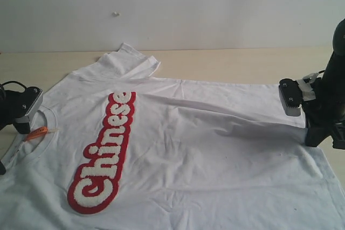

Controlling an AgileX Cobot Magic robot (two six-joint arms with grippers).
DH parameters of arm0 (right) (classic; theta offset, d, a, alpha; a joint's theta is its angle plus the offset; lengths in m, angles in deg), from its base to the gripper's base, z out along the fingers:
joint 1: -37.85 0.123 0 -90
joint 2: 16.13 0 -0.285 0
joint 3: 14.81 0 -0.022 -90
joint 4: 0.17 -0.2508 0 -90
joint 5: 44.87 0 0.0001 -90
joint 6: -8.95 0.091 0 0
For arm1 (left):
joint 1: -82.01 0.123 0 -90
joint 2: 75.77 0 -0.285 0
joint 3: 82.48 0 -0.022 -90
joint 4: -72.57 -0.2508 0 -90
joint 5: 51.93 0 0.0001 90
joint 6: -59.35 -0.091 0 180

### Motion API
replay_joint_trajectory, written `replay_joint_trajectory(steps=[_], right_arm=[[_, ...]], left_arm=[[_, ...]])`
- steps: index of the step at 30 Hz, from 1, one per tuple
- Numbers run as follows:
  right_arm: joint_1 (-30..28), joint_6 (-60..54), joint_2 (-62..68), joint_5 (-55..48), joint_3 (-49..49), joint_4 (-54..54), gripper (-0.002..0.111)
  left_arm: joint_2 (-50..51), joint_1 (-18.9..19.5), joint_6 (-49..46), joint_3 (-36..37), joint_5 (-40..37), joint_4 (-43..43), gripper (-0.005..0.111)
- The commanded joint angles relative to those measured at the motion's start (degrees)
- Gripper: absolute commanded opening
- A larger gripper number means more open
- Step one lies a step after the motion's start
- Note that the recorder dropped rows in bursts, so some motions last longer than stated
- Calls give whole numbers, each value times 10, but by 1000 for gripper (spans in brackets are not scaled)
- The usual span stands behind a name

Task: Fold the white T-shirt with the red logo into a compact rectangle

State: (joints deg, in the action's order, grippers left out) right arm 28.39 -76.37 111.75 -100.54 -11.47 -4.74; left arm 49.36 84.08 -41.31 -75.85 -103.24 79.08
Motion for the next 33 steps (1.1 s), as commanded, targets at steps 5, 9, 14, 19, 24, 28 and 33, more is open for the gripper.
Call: replay_joint_trajectory(steps=[5, 9, 14, 19, 24, 28, 33], right_arm=[[1, 0, 20, 5, 9, -19, 0], [1, 0, 20, 3, 9, -20, 0], [1, 0, 20, 0, 9, -29, 0], [1, 0, 9, -10, 8, -29, 0], [1, -4, -38, -37, 8, -48, 0], [1, -4, -108, -48, 8, -54, 0], [1, -27, -198, -78, 8, -111, 0]], left_arm=[[22, -1, 48, 0, 22, 1, 105], [26, -1, 54, 0, 26, -2, 99], [26, -1, 69, 0, 18, -3, 2], [14, -1, 69, 0, 16, -12, 1], [-53, -1, 122, 0, 24, -12, 1], [-139, 1, 160, 0, 49, -12, 1], [-231, 14, 239, 0, 70, -11, 0]])
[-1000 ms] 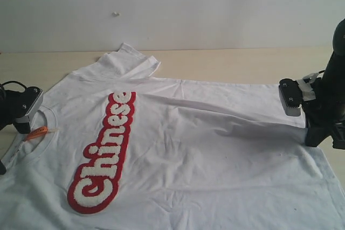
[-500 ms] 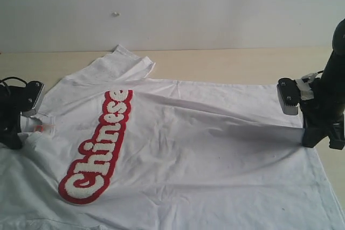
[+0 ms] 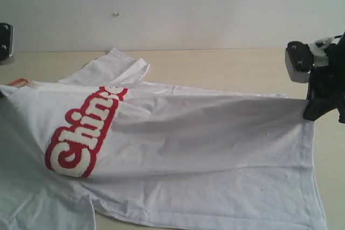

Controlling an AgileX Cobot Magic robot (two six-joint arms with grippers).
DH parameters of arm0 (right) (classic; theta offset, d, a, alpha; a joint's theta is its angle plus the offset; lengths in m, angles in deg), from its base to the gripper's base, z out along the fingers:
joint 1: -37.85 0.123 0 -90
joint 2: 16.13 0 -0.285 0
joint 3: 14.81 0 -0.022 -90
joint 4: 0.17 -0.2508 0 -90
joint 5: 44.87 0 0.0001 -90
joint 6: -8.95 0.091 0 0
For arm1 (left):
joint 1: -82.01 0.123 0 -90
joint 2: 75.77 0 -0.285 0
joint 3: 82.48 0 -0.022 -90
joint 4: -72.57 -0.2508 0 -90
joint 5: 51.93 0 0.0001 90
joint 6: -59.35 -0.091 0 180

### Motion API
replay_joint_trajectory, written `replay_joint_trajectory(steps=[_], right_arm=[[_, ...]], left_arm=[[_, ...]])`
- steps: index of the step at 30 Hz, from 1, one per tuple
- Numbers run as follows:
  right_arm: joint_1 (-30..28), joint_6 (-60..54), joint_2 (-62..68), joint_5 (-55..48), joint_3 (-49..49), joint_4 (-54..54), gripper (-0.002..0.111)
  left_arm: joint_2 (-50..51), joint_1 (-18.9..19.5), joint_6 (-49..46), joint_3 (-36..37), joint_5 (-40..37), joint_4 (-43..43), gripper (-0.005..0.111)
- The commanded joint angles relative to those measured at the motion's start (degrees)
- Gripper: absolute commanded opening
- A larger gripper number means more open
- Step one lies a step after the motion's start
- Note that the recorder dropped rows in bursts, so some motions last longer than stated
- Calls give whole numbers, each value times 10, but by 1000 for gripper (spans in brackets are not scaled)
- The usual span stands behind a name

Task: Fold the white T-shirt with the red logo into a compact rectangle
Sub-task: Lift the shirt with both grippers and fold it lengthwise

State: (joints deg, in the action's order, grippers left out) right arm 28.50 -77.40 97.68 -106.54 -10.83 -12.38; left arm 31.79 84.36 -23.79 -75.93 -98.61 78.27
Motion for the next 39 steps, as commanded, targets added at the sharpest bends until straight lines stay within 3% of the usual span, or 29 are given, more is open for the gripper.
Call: replay_joint_trajectory(steps=[1, 7, 17, 24, 31, 39], right_arm=[[0, -16, -74, -21, 2, -45, 0], [0, -14, -169, -43, 2, -74, 0], [0, 20, -300, -65, 2, -111, 0], [0, 22, -357, -83, 2, -146, 0], [0, 44, -395, -83, 3, -190, 0], [0, 163, -374, -83, 3, -195, 0]], left_arm=[[-67, 14, 86, 0, 31, -4, 0], [-143, 40, 213, 0, 51, -4, 0], [-284, 42, 364, 0, 61, -3, 0], [-385, 42, 402, 0, 59, -12, 0], [-460, 42, 509, 0, 59, -103, 0], [-441, 42, 503, 0, -17, -107, 0]])
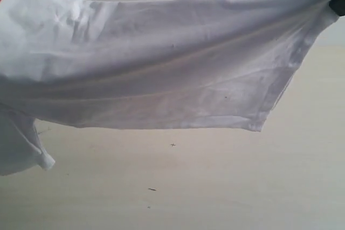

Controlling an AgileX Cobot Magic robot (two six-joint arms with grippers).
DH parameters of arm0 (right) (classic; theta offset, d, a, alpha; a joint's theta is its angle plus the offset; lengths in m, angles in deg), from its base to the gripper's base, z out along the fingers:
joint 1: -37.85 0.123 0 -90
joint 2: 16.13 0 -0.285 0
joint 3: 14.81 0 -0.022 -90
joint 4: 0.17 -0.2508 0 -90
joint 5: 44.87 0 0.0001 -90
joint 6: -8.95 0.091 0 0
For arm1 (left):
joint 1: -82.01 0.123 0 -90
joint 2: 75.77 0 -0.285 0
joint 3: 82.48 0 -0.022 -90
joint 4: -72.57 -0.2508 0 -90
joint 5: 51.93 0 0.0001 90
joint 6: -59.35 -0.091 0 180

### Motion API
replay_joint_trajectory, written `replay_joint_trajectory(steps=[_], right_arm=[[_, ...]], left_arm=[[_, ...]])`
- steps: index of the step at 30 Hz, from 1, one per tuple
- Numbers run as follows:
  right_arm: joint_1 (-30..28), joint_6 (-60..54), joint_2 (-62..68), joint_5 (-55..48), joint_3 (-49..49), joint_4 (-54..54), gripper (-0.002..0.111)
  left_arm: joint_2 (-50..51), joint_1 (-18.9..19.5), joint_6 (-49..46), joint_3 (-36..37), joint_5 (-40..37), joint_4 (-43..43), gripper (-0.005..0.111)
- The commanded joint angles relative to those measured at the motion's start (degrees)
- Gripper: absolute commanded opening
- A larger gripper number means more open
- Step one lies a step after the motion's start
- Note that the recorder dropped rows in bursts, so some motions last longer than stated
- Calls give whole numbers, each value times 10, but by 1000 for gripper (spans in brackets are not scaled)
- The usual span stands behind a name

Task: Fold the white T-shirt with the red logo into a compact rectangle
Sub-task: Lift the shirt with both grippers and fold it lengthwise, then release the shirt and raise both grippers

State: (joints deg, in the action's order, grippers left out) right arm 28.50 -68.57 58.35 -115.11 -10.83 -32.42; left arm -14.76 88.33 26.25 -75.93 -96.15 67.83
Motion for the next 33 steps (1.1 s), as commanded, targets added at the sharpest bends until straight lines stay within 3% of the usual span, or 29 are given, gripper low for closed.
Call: replay_joint_trajectory(steps=[1, 6, 12, 17, 21, 24, 27, 28, 31, 33], right_arm=[[0, 102, 31, 3, 6, 17, 0], [0, 217, 89, 3, 57, 68, 0], [0, 181, 194, 3, 87, 98, 0], [0, 101, 267, 90, 87, 57, 0], [0, -61, 303, 265, 87, 16, 0], [0, -163, 321, 428, 87, -119, 0], [0, -216, 342, 479, 87, -217, 0], [0, -231, 354, 501, 87, -242, 1], [0, -233, 372, 564, 87, -247, 11], [0, -230, 376, 623, 87, -247, 16]], left_arm=[[38, 2, -1, 0, -60, -3, 0], [123, 2, -57, 1, -133, 31, 0], [264, 2, -160, 1, -183, 88, 0], [360, 2, -166, 1, -67, 88, 0], [427, 2, -203, 1, 50, 88, 0], [473, 2, -207, 1, 188, 88, 0], [503, 2, -201, 1, 268, 88, 0], [517, 2, -187, 1, 289, 88, 5], [543, 2, -185, 1, 336, 88, 39], [551, 2, -179, 1, 365, 88, 54]])
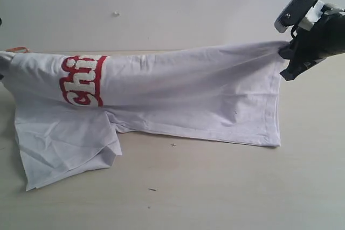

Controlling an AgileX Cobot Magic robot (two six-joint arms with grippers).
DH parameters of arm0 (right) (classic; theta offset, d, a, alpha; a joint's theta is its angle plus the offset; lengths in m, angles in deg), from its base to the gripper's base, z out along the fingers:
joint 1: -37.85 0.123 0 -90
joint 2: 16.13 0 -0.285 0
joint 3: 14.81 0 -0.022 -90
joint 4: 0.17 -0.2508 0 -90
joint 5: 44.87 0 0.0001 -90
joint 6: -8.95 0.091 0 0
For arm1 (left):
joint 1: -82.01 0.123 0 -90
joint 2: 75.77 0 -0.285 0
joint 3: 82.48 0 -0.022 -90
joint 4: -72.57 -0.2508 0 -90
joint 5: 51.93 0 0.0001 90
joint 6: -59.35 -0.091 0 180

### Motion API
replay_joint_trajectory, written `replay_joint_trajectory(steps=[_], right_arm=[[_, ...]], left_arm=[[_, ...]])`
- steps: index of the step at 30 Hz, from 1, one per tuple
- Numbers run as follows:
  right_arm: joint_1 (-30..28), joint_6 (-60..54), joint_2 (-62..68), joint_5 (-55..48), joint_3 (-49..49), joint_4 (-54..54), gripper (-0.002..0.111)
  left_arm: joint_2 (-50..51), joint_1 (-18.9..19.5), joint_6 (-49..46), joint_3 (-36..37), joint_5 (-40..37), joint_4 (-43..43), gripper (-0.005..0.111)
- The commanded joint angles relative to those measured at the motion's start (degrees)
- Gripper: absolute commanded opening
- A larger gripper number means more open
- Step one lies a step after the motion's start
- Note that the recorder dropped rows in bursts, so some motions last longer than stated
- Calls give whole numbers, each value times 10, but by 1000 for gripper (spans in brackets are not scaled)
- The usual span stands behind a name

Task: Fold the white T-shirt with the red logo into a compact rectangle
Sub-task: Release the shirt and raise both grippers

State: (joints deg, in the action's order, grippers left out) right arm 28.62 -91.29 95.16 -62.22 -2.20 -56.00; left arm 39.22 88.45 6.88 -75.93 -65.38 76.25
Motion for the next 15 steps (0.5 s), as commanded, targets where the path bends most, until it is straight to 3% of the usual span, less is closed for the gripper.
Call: replay_joint_trajectory(steps=[1, 3, 8, 11, 15], right_arm=[[-1, 0, 10, 118, 1, -11, 17], [-1, 0, 12, 163, 1, -11, 20], [-1, 69, 13, 134, -22, -11, 21], [-1, 110, 13, 87, -35, -11, 20], [-1, 124, 13, 61, -39, -13, 20]], left_arm=[[12, 1, 29, 0, 66, 4, 54], [12, 1, 54, 0, 85, 4, 54], [10, 1, 84, 0, 89, 4, 52], [6, -1, 165, 0, 65, 4, 35], [-1, -7, 208, 0, 20, 4, 0]])
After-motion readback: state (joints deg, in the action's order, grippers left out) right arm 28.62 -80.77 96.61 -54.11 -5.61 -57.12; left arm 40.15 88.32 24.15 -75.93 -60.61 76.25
